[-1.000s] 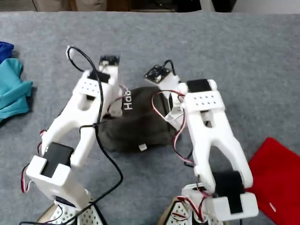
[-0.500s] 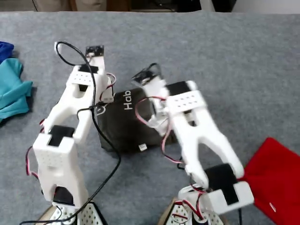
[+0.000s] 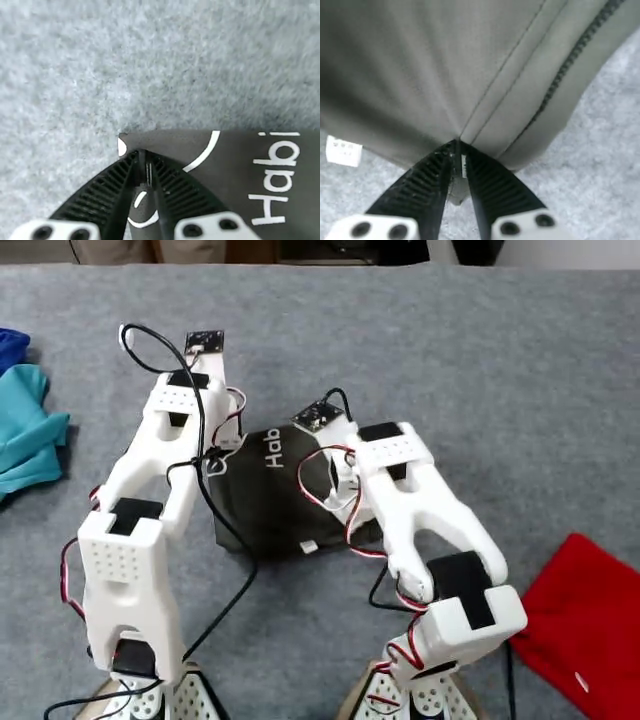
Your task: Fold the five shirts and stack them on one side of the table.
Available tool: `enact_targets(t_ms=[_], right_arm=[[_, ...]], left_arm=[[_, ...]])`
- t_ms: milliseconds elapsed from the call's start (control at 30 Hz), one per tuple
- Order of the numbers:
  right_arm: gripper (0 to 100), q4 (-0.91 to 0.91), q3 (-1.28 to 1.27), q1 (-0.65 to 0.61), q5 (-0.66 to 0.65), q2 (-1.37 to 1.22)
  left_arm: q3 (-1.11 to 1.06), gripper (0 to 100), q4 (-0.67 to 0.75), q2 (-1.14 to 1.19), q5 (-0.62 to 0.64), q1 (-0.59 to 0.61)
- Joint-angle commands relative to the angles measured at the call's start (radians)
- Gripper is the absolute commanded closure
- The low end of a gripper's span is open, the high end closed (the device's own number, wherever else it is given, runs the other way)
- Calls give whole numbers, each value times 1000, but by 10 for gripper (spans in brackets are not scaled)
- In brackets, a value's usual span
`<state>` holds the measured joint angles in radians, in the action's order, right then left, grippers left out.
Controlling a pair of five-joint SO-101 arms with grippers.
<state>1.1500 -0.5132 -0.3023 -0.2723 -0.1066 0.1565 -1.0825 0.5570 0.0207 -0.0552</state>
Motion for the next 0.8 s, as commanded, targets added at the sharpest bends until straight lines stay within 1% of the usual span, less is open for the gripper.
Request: enact_targets(t_ms=[0, 100, 200, 300, 400, 533, 633, 767], right_arm=[[991, 32, 53, 7, -6, 104], [990, 91, 88, 25, 0, 223], [989, 112, 90, 79, 29, 323], [989, 129, 58, 154, 43, 367], [989, 172, 31, 202, 38, 386], [989, 270, 18, 209, 38, 415], [991, 348, 19, 208, 43, 444], [990, 471, 16, 213, 43, 495]], left_arm=[[44, 978, 12, -5, -14, 31], [75, 979, -51, -15, -14, 31], [118, 979, -132, -42, -2, 38], [137, 979, -184, -77, 14, 48], [133, 979, -242, -136, 14, 49], [126, 979, -318, -236, -23, 41], [107, 979, -347, -312, -58, 41], [-2, 979, -354, -421, -112, 51]])
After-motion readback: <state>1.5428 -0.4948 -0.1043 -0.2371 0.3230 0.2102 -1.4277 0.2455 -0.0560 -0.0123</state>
